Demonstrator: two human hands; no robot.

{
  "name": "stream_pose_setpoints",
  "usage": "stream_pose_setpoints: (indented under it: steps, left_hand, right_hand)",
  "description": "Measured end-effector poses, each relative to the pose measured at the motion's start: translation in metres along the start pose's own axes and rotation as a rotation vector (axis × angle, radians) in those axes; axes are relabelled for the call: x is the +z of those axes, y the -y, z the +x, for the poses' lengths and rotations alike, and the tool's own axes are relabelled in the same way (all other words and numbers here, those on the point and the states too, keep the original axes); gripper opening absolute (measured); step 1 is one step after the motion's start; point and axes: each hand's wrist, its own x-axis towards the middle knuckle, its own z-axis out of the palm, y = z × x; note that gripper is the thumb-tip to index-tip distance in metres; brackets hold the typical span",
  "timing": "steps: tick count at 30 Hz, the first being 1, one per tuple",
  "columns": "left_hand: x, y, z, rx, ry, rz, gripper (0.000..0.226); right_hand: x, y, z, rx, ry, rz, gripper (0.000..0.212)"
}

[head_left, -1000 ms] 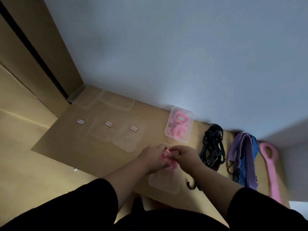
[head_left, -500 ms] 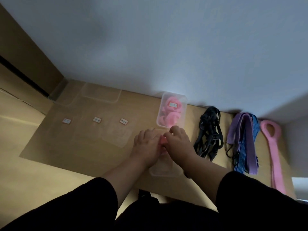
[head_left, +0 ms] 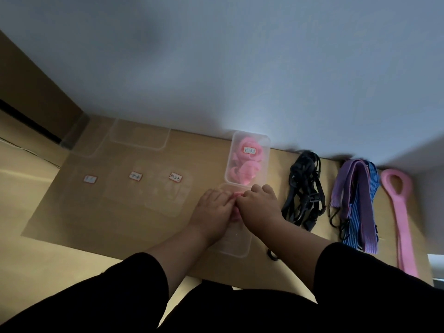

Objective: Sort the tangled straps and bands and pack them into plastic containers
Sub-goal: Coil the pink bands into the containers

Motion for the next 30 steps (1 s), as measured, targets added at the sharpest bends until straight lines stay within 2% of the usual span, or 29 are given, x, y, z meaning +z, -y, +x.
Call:
stream_pose_setpoints:
  steps: [3, 6, 11, 15, 17, 20, 23, 30]
  left_hand:
    - [0.003, 0.001, 0.005, 0.049, 0.015, 0.105, 0.042]
    - [0.007, 0.005, 0.009, 0.067, 0.050, 0.107, 0.042]
    - [0.002, 0.003, 0.012, 0.064, 0.022, 0.079, 0.031]
    - [-0.005, 0.001, 0.013, 0.008, 0.058, 0.037, 0.040]
    - [-0.013, 0.002, 0.015, -0.004, 0.090, -0.004, 0.048]
    - [-0.026, 0.005, 0.019, 0.010, 0.165, 0.027, 0.061]
    - [-0.037, 0.003, 0.023, 0.058, 0.147, 0.029, 0.073]
    - [-0.045, -0.011, 0.026, 0.097, 0.181, -0.002, 0.074]
  right_hand:
    - [-0.002, 0.001, 0.006, 0.008, 0.046, -0.047, 0.020]
    - [0.000, 0.002, 0.008, 0.013, 0.074, -0.046, 0.018]
    - [0.005, -0.002, 0.010, 0.063, 0.021, 0.048, 0.012]
    - [0.010, -0.007, 0.004, 0.022, -0.111, 0.187, 0.007]
    - [0.012, -0.012, 0.000, 0.007, -0.198, 0.240, 0.013]
    - [0.011, -0.021, -0.006, -0.037, -0.257, 0.291, 0.008]
    - [0.007, -0.027, -0.013, -0.026, -0.320, 0.360, 0.016]
    - [-0.005, -0.034, -0.036, -0.006, -0.365, 0.351, 0.028]
